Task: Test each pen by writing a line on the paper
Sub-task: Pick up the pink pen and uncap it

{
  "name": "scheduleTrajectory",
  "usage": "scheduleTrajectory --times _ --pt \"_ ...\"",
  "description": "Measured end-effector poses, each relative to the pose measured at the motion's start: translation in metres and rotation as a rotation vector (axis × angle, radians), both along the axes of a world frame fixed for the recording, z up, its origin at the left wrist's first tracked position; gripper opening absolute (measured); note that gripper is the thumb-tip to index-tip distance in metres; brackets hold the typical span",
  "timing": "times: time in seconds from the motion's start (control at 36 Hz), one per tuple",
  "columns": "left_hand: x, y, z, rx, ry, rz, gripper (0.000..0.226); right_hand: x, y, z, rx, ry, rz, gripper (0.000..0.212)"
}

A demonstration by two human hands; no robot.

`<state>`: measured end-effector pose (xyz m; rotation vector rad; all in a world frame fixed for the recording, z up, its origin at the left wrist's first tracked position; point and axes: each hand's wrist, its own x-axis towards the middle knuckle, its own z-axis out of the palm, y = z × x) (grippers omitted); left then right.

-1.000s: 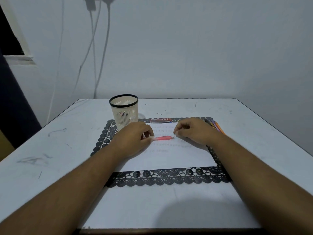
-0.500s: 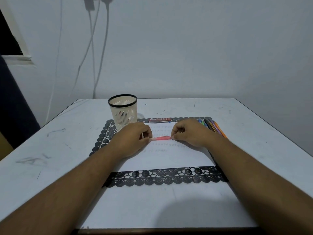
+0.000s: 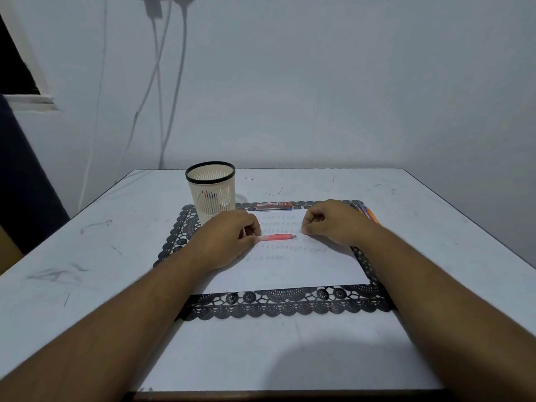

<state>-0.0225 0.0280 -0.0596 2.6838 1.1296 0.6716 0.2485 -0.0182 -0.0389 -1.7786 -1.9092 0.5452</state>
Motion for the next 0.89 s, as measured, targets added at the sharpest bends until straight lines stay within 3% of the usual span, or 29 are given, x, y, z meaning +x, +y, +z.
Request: scheduleTrajectory --times 0.44,0.61,0.89 --pt "-0.001 0.001 0.0 -0.016 -0.008 -0.002 0.003 -0.033 0.019 -0.016 0.097 0.193 0.009 0.007" --pt "0.0 0.0 0.001 -0.009 -0.004 -0.007 0.002 -0.015 0.011 -0.016 0.077 0.413 -0.012 0.012" --pt "-0.001 0.001 0.0 -0.008 0.002 0.008 0.004 0.002 0.0 -0.004 -0.049 0.213 0.053 0.004"
